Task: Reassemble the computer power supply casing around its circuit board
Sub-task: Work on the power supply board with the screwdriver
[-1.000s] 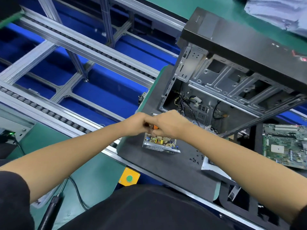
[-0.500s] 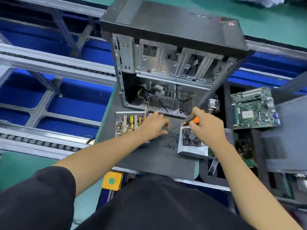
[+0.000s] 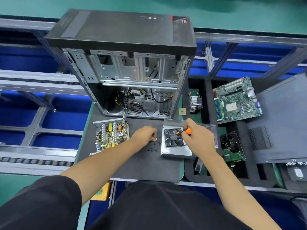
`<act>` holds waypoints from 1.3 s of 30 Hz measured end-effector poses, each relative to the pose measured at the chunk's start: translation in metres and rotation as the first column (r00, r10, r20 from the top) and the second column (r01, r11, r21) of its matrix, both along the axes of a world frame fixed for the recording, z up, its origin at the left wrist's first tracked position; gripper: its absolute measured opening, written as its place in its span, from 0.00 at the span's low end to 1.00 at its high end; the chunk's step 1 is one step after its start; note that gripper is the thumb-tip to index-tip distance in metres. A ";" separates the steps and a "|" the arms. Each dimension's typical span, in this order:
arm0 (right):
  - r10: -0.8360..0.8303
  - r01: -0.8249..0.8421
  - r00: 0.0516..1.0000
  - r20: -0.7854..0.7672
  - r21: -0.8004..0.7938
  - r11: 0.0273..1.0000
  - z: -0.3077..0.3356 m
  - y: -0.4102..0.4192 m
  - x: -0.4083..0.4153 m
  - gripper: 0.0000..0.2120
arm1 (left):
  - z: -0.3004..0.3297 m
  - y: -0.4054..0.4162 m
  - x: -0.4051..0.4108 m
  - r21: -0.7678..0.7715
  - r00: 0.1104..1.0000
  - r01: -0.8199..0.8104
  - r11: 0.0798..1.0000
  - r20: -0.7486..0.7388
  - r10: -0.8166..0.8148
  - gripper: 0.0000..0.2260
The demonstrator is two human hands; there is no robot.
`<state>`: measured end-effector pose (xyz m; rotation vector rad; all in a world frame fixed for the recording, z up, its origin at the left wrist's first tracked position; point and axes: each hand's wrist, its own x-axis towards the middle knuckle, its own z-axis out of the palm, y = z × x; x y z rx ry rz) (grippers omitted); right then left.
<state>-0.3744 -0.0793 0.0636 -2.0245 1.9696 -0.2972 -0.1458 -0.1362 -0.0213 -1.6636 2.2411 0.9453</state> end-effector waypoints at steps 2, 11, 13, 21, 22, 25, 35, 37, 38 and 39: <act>0.005 -0.005 1.000 0.017 -0.011 1.000 -0.001 0.001 -0.001 0.06 | -0.001 0.002 0.000 -0.014 0.999 0.024 1.000 0.026 -0.024 0.07; 0.019 -0.020 0.998 0.060 0.016 1.000 0.000 -0.002 0.001 0.07 | -0.008 0.015 0.005 -0.146 0.996 0.080 0.986 0.036 -0.076 0.07; 0.013 -0.014 0.997 0.074 0.011 1.000 0.002 -0.002 0.004 0.07 | -0.003 0.013 0.008 -0.118 0.989 -0.122 0.986 -0.104 0.109 0.05; 0.008 0.000 0.973 0.229 -0.037 0.999 0.020 -0.009 0.030 0.04 | 0.017 0.037 0.041 0.306 0.470 -0.485 0.819 -0.699 0.539 0.04; 0.017 -0.007 0.968 0.249 -0.042 0.999 0.022 -0.009 0.033 0.03 | 0.018 0.042 0.042 0.370 0.364 -0.518 0.771 -0.721 0.590 0.03; 0.034 -0.025 0.955 0.294 -0.034 0.999 0.025 -0.008 0.042 0.04 | 0.021 0.055 0.045 0.511 0.122 -0.566 0.647 -0.725 0.678 0.04; 0.078 -0.066 0.950 0.302 -0.049 0.997 0.026 -0.005 0.062 0.05 | 0.030 0.074 0.047 0.785 -0.204 -0.435 0.441 -0.563 0.801 0.05; 0.074 -0.060 0.949 0.307 -0.055 0.997 0.027 -0.004 0.065 0.05 | 0.030 0.073 0.048 0.800 -0.236 -0.423 0.426 -0.551 0.800 0.06; 0.071 -0.056 0.948 0.311 -0.058 0.997 0.027 -0.004 0.066 0.06 | 0.030 0.073 0.049 0.806 -0.244 -0.415 0.422 -0.546 0.802 0.06; 0.068 -0.051 0.947 0.315 -0.060 0.997 0.027 -0.004 0.067 0.06 | 0.030 0.073 0.050 0.812 -0.248 -0.407 0.418 -0.539 0.805 0.06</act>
